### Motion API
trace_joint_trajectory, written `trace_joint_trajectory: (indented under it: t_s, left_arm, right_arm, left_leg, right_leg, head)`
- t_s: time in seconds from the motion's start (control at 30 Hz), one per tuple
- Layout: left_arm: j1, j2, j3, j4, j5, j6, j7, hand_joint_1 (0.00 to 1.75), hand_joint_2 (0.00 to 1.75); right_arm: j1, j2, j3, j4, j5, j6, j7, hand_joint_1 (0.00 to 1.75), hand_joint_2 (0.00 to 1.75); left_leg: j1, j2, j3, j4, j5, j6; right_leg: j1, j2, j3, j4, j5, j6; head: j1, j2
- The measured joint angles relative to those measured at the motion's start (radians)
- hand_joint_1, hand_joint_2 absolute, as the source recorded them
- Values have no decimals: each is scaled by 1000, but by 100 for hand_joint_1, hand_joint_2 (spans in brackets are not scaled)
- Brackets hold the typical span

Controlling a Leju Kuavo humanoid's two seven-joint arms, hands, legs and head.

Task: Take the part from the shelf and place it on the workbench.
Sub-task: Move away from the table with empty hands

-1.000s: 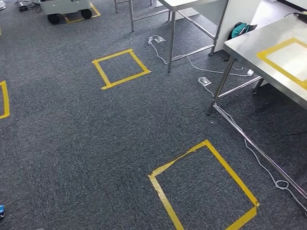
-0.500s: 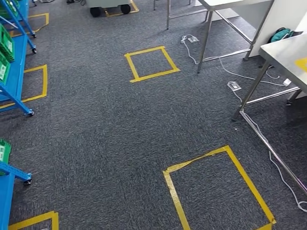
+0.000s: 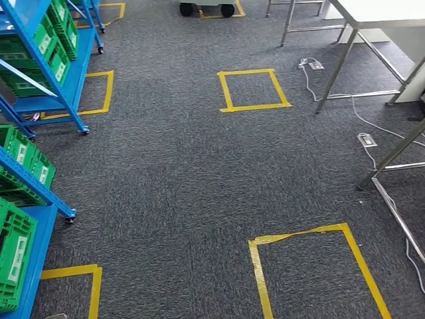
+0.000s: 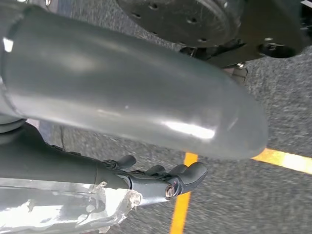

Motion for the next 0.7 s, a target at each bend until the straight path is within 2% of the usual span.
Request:
trace_joint_trajectory:
  t_s: [0.03, 0.07, 0.1, 0.13, 0.17, 0.2, 0.23, 0.3, 0.33, 0.37, 0.4, 0.43, 0.47, 0.5, 0.53, 0.57, 0.6, 0.63, 0.67, 0.7]
  left_arm:
    - [0, 1, 0, 4, -1, 1, -1, 0, 0]
    - [-2, 2, 0, 7, -1, 1, -2, 0, 0]
    - [-4, 3, 0, 9, -1, 2, -2, 0, 0]
    - [-5, 4, 0, 11, -1, 2, -2, 0, 0]
    - [-5, 5, 0, 14, -2, 2, -3, 0, 0]
    - [-5, 7, 0, 16, -2, 2, -4, 0, 0]
    - [-3, 9, 0, 18, -3, 3, -5, 0, 0]
    - [-3, 12, 1, 23, -4, 4, -10, 0, 0]
    - [-5, 14, 1, 26, -5, 4, -12, 0, 0]
    - [-9, 15, 1, 30, -6, 4, -14, 0, 0]
    - [-12, 15, 1, 34, -7, 4, -15, 0, 0]
    - [-12, 17, 1, 39, -8, 5, -15, 0, 0]
    - [-12, 18, 1, 43, -8, 5, -15, 0, 0]
    - [-11, 20, 2, 46, -8, 5, -15, 0, 0]
    - [-10, 22, 2, 49, -8, 6, -15, 0, 0]
    - [-10, 23, 2, 51, -8, 6, -15, 0, 0]
    - [-12, 24, 2, 52, -9, 6, -15, 0, 0]
    - [-14, 25, 2, 54, -9, 6, -16, 0, 0]
    - [-15, 25, 2, 56, -9, 6, -16, 0, 0]
    - [-15, 25, 2, 57, -9, 6, -16, 0, 0]
  right_arm:
    - [-1, -3, 6, -2, -4, -3, 0, 0, 0]
    - [-2, -5, 12, -4, -7, -6, 0, 0, 0]
    - [-3, -7, 16, -4, -8, -8, 0, 0, 0]
    - [-4, -8, 21, -5, -10, -10, 0, 0, 0]
    - [-5, -10, 25, -7, -12, -11, 0, 0, 0]
    - [-6, -12, 29, -8, -15, -13, 0, 0, 0]
    - [-7, -13, 32, -10, -19, -15, -1, 0, 0]
    - [-8, -16, 39, -12, -28, -20, -4, 0, 0]
    - [-9, -16, 44, -12, -35, -24, -7, 0, 0]
    - [-9, -17, 49, -12, -43, -28, -11, 0, 0]
    - [-9, -18, 55, -12, -53, -32, -14, 0, 0]
    - [-11, -20, 61, -12, -63, -37, -18, 0, 0]
    - [-13, -21, 67, -12, -71, -40, -21, 0, 0]
    - [-16, -23, 73, -12, -76, -43, -24, 0, 0]
    - [-19, -23, 78, -12, -79, -45, -25, 0, 0]
    - [-22, -24, 82, -12, -81, -45, -27, 0, 0]
    - [-24, -25, 85, -12, -82, -46, -27, 0, 0]
    - [-26, -27, 87, -11, -82, -46, -28, 0, 0]
    - [-28, -28, 89, -11, -83, -46, -28, 0, 0]
    - [-30, -28, 91, -11, -83, -47, -29, 0, 0]
  left_leg:
    - [0, -14, 0, 0, 2, -2]
    - [-1, -28, -1, 1, 4, -5]
    - [-2, -41, -5, 3, 5, -8]
    - [-2, -53, -10, 4, 8, -13]
    - [0, -66, -17, 5, 11, -19]
    - [3, -78, -23, 4, 15, -26]
    - [5, -77, -28, 6, 16, -31]
    - [3, -28, -51, 47, -11, -40]
    - [2, 8, -77, 99, -41, -44]
    - [2, 34, -110, 167, -76, -48]
    - [3, 45, -145, 236, -105, -52]
    - [5, 49, -171, 287, -120, -55]
    - [7, 51, -179, 304, -115, -57]
    - [8, 55, -167, 281, -91, -57]
    - [9, 65, -136, 224, -56, -57]
    - [8, 87, -97, 153, -23, -56]
    - [6, 108, -63, 89, -5, -52]
    - [4, 122, -40, 47, 1, -46]
    - [1, 128, -30, 28, -3, -38]
    - [0, 116, -29, 23, -9, -29]
  right_leg:
    - [-1, 18, 36, -71, 37, -4]
    - [-3, 47, 71, -143, 63, -7]
    - [-5, 72, 98, -200, 78, -9]
    - [-6, 91, 112, -232, 80, -9]
    - [-6, 94, 118, -243, 76, -11]
    - [-5, 83, 119, -246, 77, -14]
    - [-4, 70, 121, -249, 80, -19]
    - [-5, 40, 125, -256, 86, -28]
    - [-5, 23, 127, -259, 86, -31]
    - [-4, 7, 128, -259, 84, -34]
    - [-3, -11, 129, -259, 82, -35]
    - [-2, -28, 130, -259, 79, -36]
    - [-2, -43, 133, -259, 75, -35]
    - [-3, -58, 136, -259, 71, -33]
    - [-3, -71, 141, -259, 65, -30]
    - [-3, -84, 147, -259, 57, -25]
    - [-1, -95, 153, -258, 47, -19]
    - [2, -106, 161, -258, 39, -13]
    - [4, -116, 172, -258, 34, -6]
    - [4, -123, 182, -257, 30, 0]
  head:
    - [0, 0]
    - [0, 0]
    - [0, 0]
    - [0, 0]
    - [0, 0]
    - [-1, 0]
    - [-1, 0]
    - [-5, 0]
    - [-8, 0]
    - [-10, 0]
    - [-10, 0]
    - [-10, 0]
    - [-10, 0]
    - [-11, 0]
    - [-11, 0]
    - [-11, 0]
    - [-11, 0]
    - [-9, 0]
    - [-8, 0]
    - [-6, 0]
